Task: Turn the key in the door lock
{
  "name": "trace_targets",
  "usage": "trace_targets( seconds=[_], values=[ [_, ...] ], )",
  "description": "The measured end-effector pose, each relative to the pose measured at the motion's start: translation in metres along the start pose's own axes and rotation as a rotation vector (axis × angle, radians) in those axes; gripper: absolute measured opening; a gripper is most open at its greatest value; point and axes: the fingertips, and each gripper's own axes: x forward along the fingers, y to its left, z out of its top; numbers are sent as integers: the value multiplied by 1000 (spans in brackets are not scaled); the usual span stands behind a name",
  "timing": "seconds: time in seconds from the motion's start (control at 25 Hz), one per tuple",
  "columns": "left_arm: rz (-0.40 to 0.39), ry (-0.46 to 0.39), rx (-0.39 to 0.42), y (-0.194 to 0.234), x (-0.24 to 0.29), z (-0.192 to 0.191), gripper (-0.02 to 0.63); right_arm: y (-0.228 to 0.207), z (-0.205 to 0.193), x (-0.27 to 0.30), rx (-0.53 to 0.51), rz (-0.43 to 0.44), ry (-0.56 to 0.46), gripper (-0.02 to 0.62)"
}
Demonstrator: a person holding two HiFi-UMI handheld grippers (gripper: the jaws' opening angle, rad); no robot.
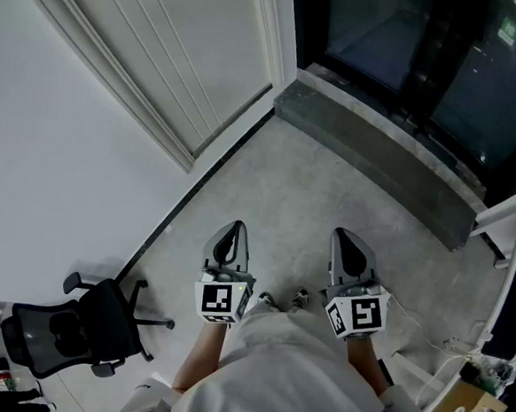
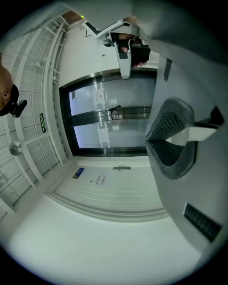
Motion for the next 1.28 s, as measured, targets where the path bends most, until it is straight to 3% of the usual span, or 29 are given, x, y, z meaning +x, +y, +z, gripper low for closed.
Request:
trace_targets(
  seconds=[0.16, 0.44, 0.68, 1.0, 1.28],
  values=[
    [-29, -52, 11, -15, -15, 18, 6, 0, 1, -11, -28, -3, 29, 2],
    [109, -17, -42, 42, -61, -5, 6, 54, -2, 11, -44, 108, 53, 2],
    [140, -4, -51, 47, -73, -15, 6, 77, -8, 17, -22, 154, 53, 2],
    [176, -20, -63, 53, -66, -10, 6, 60, -6, 24, -6, 119, 62, 2],
    [138, -8, -63, 30, -33, -13, 6, 22, -16, 25, -8, 87, 84, 2]
  ],
)
